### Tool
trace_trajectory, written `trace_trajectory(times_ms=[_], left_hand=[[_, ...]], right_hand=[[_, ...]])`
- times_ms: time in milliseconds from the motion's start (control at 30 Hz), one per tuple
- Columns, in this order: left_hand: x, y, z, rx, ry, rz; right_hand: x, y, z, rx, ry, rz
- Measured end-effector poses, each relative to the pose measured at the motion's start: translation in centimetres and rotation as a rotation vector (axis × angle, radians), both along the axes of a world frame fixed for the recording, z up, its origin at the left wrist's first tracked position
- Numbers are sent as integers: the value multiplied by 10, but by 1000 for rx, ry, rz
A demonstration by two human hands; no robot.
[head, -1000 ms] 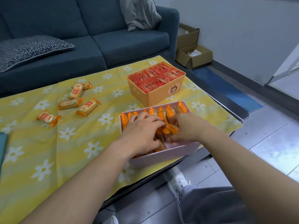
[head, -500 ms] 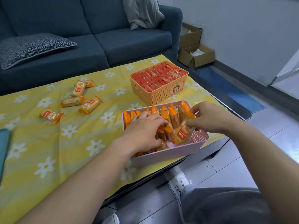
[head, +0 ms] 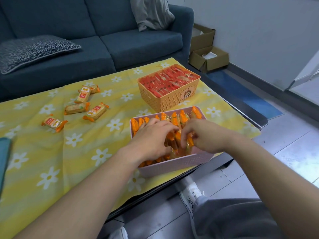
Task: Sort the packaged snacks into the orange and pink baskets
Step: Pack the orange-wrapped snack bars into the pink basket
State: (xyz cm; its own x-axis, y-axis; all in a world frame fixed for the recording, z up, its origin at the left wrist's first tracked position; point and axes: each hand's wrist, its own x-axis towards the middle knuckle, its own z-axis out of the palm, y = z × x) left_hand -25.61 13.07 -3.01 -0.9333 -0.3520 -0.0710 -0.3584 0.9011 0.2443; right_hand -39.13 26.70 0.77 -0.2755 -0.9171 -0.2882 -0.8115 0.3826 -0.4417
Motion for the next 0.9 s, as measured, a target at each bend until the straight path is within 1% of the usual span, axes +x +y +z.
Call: trace_trajectory(times_ms=[67,167,233,400,500,567,633,733,833,900], left_hand=[[0,1,1,0,-5,2],[1,2,3,0,23,7],[1,3,2,-16,66,-3],[1,4,1,3,47,-54],[3,1,7,64,147,-28],[12,-2,14,73,221,41],[29,-10,22,75,264,126],[69,-31,29,101,349,314],[114,-50,24,250,482,611],[142,-71,17,346,500,787]], right_hand=[[9,-4,-8,-17,-3,-23],[13,-7,-17,-121,-39,-151],[14,-9,-22,-116,-45,-210],[15,-15,-17,22,55,-197],[17,-25,-3,-46,196,-240],[28,-32,7,-122,268,-277],[45,-43,16,-207,263,-281],[77,-68,20,-307,99,-225],[107,-101,14,-337,-69,-153],[123,-130,7,-345,-119,-97]])
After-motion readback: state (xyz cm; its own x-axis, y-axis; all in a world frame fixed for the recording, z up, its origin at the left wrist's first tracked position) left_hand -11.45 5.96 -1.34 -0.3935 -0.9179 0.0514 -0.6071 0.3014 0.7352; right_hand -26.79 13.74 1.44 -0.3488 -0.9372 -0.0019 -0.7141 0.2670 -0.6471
